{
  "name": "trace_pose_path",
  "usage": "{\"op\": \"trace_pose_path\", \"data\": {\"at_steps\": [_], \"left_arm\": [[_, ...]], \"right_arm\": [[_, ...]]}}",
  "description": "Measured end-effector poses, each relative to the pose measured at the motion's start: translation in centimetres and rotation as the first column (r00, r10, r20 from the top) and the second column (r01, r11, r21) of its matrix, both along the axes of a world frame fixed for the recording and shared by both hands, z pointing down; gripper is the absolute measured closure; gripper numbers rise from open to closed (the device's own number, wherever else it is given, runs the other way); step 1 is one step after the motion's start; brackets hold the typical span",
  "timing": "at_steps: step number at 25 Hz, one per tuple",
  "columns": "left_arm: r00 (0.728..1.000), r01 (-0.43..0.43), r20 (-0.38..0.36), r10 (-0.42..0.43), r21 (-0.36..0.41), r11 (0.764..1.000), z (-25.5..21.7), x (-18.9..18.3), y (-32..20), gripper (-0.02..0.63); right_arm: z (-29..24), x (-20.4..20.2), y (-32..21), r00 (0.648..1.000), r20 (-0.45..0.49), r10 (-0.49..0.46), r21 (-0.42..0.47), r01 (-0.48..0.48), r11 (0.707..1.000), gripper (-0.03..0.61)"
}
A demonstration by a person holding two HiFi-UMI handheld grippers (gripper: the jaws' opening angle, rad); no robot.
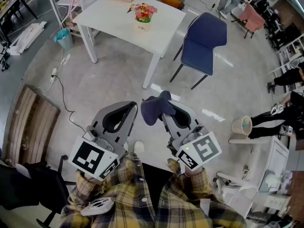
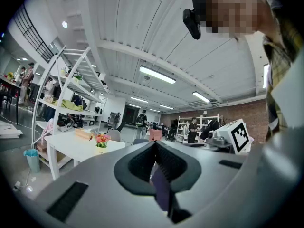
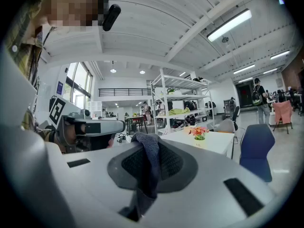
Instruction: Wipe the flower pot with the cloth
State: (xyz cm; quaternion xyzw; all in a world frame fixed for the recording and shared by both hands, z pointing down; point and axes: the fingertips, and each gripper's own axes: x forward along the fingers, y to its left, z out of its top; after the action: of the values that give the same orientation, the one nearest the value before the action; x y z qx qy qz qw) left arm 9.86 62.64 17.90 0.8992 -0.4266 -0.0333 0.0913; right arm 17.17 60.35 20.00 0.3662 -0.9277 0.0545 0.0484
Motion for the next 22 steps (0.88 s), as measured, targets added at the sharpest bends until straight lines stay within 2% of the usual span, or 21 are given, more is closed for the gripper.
{"op": "trace_pose_path", "data": {"at_steps": [12, 18, 22], "left_arm": [[0.999, 0.013, 0.045, -0.013, -0.004, 1.000, 0.7, 1.7, 0.0, 0.604], [0.998, 0.042, 0.045, -0.042, 0.003, 0.999, 1.0, 3.0, 0.9, 0.604], [0.997, 0.069, 0.038, -0.069, -0.004, 0.998, 1.4, 2.6, 0.4, 0.604]], "right_arm": [[0.2, 1.6, 0.7, 1.000, 0.018, -0.001, -0.004, 0.002, 1.000, 0.561], [0.2, 3.0, 1.3, 0.999, 0.030, -0.015, 0.009, 0.015, 1.000, 0.562], [0.5, 3.0, 0.8, 0.999, 0.034, -0.023, 0.004, 0.023, 1.000, 0.561]]}}
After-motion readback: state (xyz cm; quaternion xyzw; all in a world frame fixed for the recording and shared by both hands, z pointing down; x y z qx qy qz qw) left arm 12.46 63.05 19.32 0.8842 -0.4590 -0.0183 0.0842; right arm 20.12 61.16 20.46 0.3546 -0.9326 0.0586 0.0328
